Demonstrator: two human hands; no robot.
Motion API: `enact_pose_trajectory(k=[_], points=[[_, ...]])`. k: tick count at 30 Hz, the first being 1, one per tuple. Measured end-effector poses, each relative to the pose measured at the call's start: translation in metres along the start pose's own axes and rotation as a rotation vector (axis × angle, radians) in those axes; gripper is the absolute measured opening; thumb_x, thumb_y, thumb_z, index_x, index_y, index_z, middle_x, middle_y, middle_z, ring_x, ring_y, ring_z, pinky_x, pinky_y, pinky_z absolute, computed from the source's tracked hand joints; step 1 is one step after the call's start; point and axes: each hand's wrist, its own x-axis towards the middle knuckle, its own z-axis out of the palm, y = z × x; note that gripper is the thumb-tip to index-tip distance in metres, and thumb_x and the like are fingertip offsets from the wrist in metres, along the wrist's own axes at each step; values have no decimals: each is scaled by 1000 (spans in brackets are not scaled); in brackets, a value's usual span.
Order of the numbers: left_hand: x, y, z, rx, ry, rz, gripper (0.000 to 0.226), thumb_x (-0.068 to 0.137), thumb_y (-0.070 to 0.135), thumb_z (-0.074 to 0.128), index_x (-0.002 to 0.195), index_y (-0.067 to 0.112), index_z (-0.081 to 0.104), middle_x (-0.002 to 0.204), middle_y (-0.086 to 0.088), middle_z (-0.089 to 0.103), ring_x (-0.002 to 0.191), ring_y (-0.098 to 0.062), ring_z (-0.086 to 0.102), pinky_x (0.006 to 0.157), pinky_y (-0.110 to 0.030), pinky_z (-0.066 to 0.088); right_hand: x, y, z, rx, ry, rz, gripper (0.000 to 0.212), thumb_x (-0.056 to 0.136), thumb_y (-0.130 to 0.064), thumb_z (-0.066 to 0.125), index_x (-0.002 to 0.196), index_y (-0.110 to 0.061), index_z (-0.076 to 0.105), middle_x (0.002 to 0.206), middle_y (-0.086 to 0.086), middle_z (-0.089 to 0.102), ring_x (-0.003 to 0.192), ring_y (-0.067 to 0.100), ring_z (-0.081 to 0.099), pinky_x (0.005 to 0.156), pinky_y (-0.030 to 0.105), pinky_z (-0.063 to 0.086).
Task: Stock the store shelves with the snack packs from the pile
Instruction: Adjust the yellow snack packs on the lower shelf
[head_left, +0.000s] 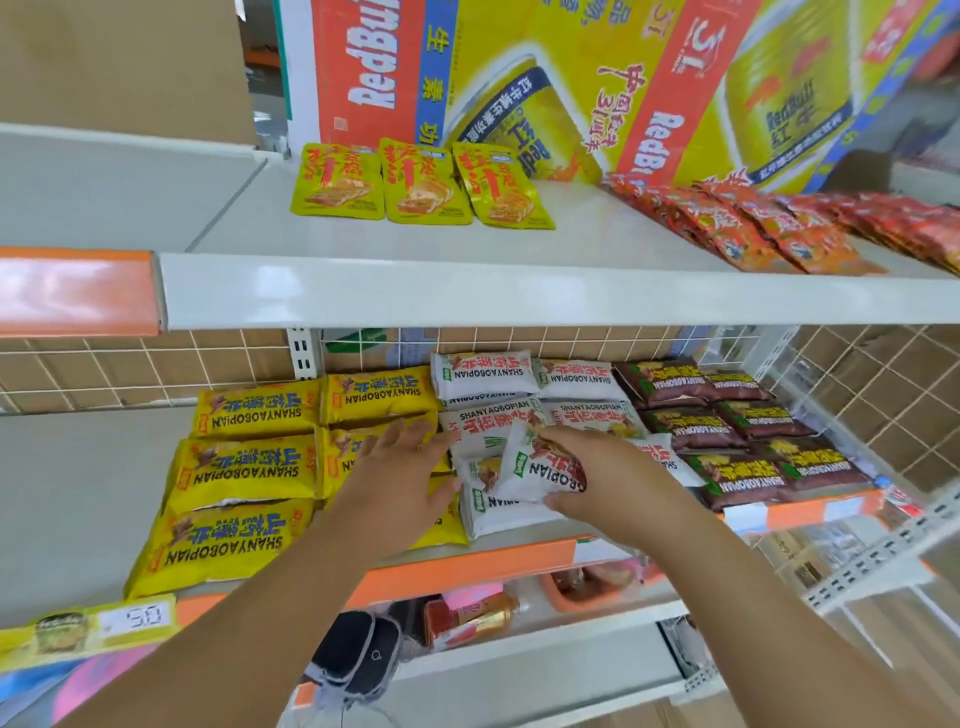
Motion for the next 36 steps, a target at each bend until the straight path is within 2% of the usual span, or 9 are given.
enact_pose_trajectory(k=[4, 9, 13, 17, 22, 26, 28, 36], points=[[-2, 21, -5, -30, -23, 58, 61, 101, 53, 45, 157, 35, 27, 162, 0, 28, 150, -28, 20, 120, -53, 22, -15, 17, -5, 30, 28, 60, 79, 85, -43, 74, 152, -42, 33, 147, -14, 51, 126, 12, 54, 99, 30, 48], [5, 50, 3, -35, -60, 80, 65, 101, 56, 43, 158, 36, 21, 165, 1, 23, 152, -28, 16, 123, -52, 18, -17, 74, -31, 19, 53, 181, 75, 85, -39, 76, 150, -40, 38, 141, -8, 57, 118, 17, 59, 90, 33, 50], [22, 77, 15, 28, -28, 107, 66, 98, 57, 41, 157, 34, 23, 159, 0, 33, 146, -28, 29, 117, -50, 29, 1, 124, -47, 24, 69, 196, 72, 85, -39, 77, 148, -35, 42, 137, -4, 61, 116, 19, 60, 87, 31, 48], [47, 114, 30, 26, -7, 103, 60, 94, 57, 40, 149, 34, 35, 148, 2, 44, 135, -26, 41, 107, -48, 38, 29, 161, -46, 30, 14, 134, 79, 83, -43, 76, 151, -40, 37, 144, -5, 56, 123, 19, 57, 98, 37, 49], [67, 144, 49, 52, 44, 11, 51, 91, 51, 47, 137, 31, 47, 138, 1, 53, 127, -28, 49, 100, -48, 46, 62, 184, -38, 66, -18, 4, 81, 84, -44, 75, 153, -41, 33, 149, -6, 51, 123, 17, 57, 94, 31, 49], [66, 141, 56, 68, 66, -114, 58, 88, 57, 35, 140, 35, 46, 142, 4, 51, 127, -26, 49, 99, -49, 45, 85, 177, -31, 53, -50, -107, 77, 87, -39, 73, 153, -39, 33, 153, -7, 46, 125, 16, 56, 95, 31, 47], [62, 137, 59, 85, 79, -153, 57, 89, 59, 37, 141, 35, 44, 141, 4, 52, 126, -27, 50, 98, -49, 46, 96, 172, -27, 47, -41, -151, 76, 88, -38, 73, 153, -39, 34, 153, -7, 47, 130, 16, 52, 96, 30, 45], [72, 130, 63, 117, 103, -228, 63, 88, 63, 34, 142, 34, 47, 142, 1, 52, 129, -29, 48, 103, -50, 45, 163, 174, -24, 4, 25, -161, 74, 87, -27, 74, 152, -32, 39, 150, 1, 49, 128, 27, 54, 102, 39, 48]])
